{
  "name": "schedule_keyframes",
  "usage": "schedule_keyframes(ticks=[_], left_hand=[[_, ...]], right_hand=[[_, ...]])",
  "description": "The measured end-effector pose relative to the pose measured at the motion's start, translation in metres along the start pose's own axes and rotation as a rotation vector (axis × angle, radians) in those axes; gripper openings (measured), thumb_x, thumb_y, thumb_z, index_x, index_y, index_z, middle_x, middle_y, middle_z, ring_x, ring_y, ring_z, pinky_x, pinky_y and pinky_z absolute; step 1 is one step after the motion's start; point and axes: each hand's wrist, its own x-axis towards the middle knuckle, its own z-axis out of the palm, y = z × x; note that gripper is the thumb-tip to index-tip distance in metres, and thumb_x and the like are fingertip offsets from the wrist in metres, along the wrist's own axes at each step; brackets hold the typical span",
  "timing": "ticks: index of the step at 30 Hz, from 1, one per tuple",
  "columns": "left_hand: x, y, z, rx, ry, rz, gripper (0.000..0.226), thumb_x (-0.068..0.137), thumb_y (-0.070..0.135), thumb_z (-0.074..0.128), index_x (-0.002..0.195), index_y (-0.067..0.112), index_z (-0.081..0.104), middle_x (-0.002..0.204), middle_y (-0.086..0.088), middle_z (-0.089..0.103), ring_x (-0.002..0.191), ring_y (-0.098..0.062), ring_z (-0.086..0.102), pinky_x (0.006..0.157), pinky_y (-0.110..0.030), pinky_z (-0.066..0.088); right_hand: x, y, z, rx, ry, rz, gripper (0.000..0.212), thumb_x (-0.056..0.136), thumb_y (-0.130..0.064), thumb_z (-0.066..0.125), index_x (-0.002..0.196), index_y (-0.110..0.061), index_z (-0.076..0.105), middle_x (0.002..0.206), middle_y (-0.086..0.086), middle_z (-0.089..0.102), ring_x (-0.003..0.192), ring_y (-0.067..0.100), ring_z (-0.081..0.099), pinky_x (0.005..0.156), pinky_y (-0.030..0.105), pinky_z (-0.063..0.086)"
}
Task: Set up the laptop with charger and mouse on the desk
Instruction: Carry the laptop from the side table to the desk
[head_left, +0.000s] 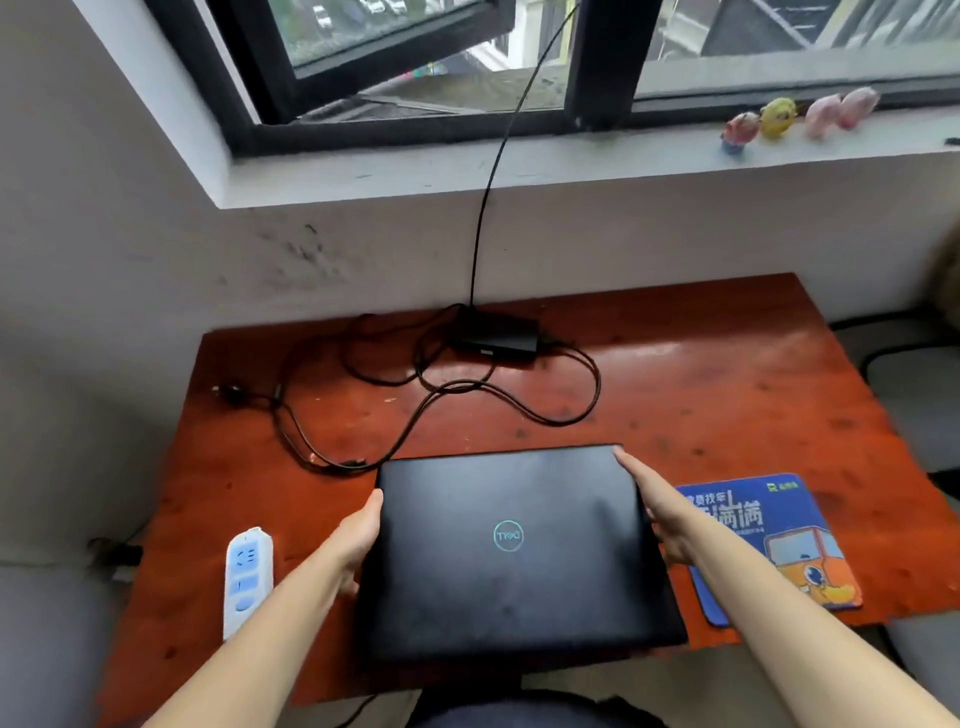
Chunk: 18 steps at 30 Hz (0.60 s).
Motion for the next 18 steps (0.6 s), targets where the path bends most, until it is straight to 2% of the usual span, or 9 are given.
schedule_keyframes(ticks=[2, 3, 5, 7, 10, 13, 16, 18], left_hand=[[0.016, 0.017, -0.002, 0.005, 0.006, -0.001, 0.079, 0.097, 0.068, 0.035, 0.153, 0.013, 0.035, 0.155, -0.013, 0.041, 0.139, -0.04, 0.041, 0.108, -0.053, 0.036], [0.022, 0.023, -0.002, 0.005, 0.003, -0.011, 0.08, 0.096, 0.07, 0.035, 0.154, 0.015, 0.032, 0.158, -0.012, 0.037, 0.141, -0.04, 0.038, 0.112, -0.057, 0.032], [0.036, 0.03, -0.001, -0.006, 0.0, -0.046, 0.081, 0.095, 0.071, 0.034, 0.157, 0.019, 0.025, 0.162, -0.011, 0.029, 0.146, -0.042, 0.029, 0.114, -0.065, 0.023], [0.043, 0.031, 0.0, -0.017, -0.001, -0.074, 0.079, 0.096, 0.069, 0.034, 0.158, 0.021, 0.023, 0.163, -0.011, 0.026, 0.147, -0.043, 0.025, 0.113, -0.067, 0.022], [0.04, 0.03, 0.009, -0.051, -0.018, -0.078, 0.071, 0.099, 0.063, 0.035, 0.156, 0.023, 0.027, 0.16, -0.009, 0.033, 0.145, -0.04, 0.031, 0.112, -0.061, 0.028], [0.043, 0.021, 0.013, -0.072, 0.018, -0.043, 0.064, 0.102, 0.057, 0.036, 0.156, 0.024, 0.028, 0.161, -0.004, 0.033, 0.147, -0.032, 0.031, 0.115, -0.052, 0.028], [0.047, 0.016, 0.015, -0.051, 0.023, -0.009, 0.078, 0.088, 0.071, 0.037, 0.155, 0.031, 0.03, 0.161, 0.001, 0.033, 0.146, -0.03, 0.033, 0.117, -0.053, 0.028], [0.049, 0.014, 0.019, -0.085, 0.023, -0.025, 0.082, 0.085, 0.073, 0.039, 0.155, 0.03, 0.031, 0.16, 0.0, 0.034, 0.145, -0.03, 0.036, 0.117, -0.053, 0.03]], right_hand=[[0.026, -0.011, 0.003, 0.011, 0.038, 0.001, 0.049, 0.093, -0.065, 0.051, 0.09, -0.019, 0.067, 0.087, 0.002, 0.065, 0.077, 0.02, 0.057, 0.062, 0.029, 0.041], [0.036, -0.014, 0.005, 0.015, 0.049, -0.003, 0.053, 0.088, -0.07, 0.054, 0.098, -0.02, 0.069, 0.094, 0.002, 0.067, 0.082, 0.019, 0.06, 0.067, 0.03, 0.044], [0.056, -0.019, 0.006, 0.026, 0.058, -0.041, 0.078, 0.068, -0.083, 0.063, 0.118, -0.023, 0.071, 0.109, 0.002, 0.072, 0.101, 0.022, 0.065, 0.091, 0.036, 0.05], [0.071, -0.021, 0.004, 0.033, 0.055, -0.047, 0.091, 0.057, -0.086, 0.066, 0.126, -0.026, 0.069, 0.12, 0.001, 0.071, 0.113, 0.025, 0.064, 0.11, 0.043, 0.043], [0.08, -0.03, 0.004, 0.011, 0.073, -0.042, 0.087, 0.065, -0.083, 0.065, 0.128, -0.023, 0.067, 0.123, 0.002, 0.07, 0.116, 0.024, 0.062, 0.114, 0.044, 0.04], [0.102, -0.02, -0.003, -0.017, 0.081, -0.026, 0.109, 0.047, -0.091, 0.07, 0.131, -0.022, 0.066, 0.126, 0.0, 0.07, 0.119, 0.025, 0.063, 0.114, 0.045, 0.041], [0.111, -0.009, -0.009, -0.013, 0.118, -0.021, 0.115, 0.043, -0.091, 0.071, 0.134, -0.021, 0.063, 0.13, -0.001, 0.067, 0.12, 0.026, 0.061, 0.112, 0.046, 0.042], [0.099, -0.012, -0.007, -0.023, 0.15, -0.021, 0.119, 0.04, -0.092, 0.072, 0.135, -0.021, 0.061, 0.13, 0.001, 0.066, 0.12, 0.027, 0.06, 0.111, 0.046, 0.042]])
